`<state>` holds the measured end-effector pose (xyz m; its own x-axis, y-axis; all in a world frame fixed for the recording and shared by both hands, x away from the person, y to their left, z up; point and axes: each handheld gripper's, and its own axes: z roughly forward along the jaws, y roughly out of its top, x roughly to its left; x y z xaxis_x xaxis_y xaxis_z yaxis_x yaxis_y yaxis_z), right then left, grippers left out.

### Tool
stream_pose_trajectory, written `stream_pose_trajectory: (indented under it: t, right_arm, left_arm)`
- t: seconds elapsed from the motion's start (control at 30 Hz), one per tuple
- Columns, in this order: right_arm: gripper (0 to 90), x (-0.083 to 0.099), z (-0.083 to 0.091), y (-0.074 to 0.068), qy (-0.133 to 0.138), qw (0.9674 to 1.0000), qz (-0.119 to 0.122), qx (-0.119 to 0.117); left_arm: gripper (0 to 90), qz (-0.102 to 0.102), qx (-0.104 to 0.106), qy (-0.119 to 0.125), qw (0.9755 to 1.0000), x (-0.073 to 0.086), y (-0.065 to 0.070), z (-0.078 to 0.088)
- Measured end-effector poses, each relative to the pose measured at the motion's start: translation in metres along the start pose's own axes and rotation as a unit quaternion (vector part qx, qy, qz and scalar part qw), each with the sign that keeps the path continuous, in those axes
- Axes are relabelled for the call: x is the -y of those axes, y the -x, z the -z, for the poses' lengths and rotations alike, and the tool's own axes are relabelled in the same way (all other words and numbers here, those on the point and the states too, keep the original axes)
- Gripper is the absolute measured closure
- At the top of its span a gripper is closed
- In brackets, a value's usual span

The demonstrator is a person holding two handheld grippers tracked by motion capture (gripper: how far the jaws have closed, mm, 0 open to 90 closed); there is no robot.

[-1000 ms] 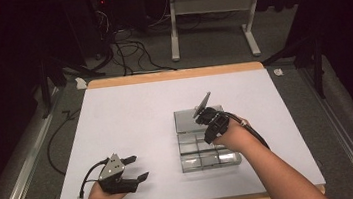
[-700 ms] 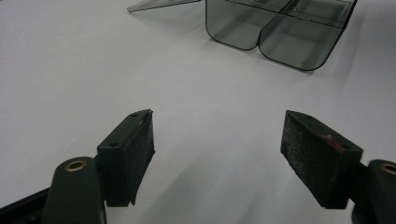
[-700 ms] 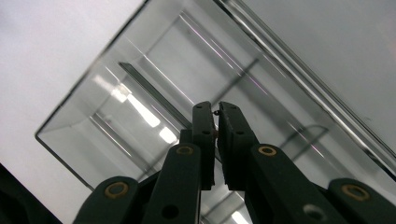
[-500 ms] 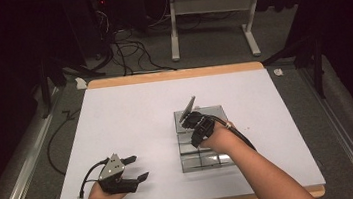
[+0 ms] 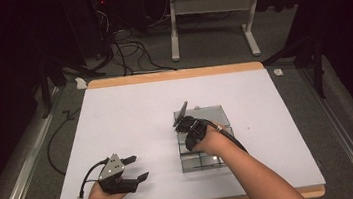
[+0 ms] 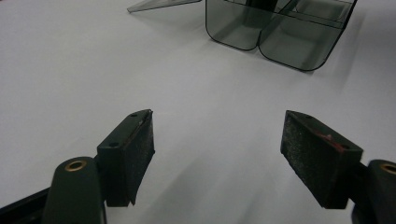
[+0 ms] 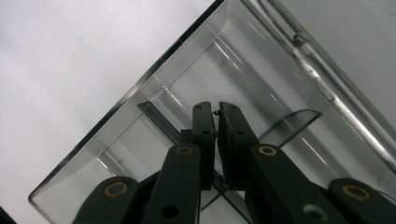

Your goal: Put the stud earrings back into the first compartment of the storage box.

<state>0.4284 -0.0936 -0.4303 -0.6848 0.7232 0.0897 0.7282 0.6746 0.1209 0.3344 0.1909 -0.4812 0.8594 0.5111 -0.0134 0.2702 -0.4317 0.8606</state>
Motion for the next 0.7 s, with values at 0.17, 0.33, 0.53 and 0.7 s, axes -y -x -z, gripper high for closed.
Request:
stream_pose_trajectory:
  t: [0.17, 0.33, 0.53, 0.7]
  right_arm:
    - [85.8, -0.001, -0.003, 0.001, 0.002, 1.0000, 0.006, -0.002]
    - [83.2, 0.001, 0.001, 0.002, 0.006, 1.0000, 0.003, 0.001]
    - [82.8, 0.008, 0.022, 0.005, 0.020, 0.9998, -0.001, 0.007]
    - [81.9, 0.027, 0.043, 0.021, 0.026, 0.9993, -0.020, 0.016]
  left_arm:
    - [26.3, 0.000, 0.000, 0.000, 1.0000, 0.000, 0.000, 0.000]
    - [26.3, 0.000, 0.000, 0.000, 1.0000, 0.000, 0.000, 0.000]
    - [26.3, 0.000, 0.000, 0.000, 1.0000, 0.000, 0.000, 0.000]
    - [26.3, 0.000, 0.000, 0.000, 1.0000, 0.000, 0.000, 0.000]
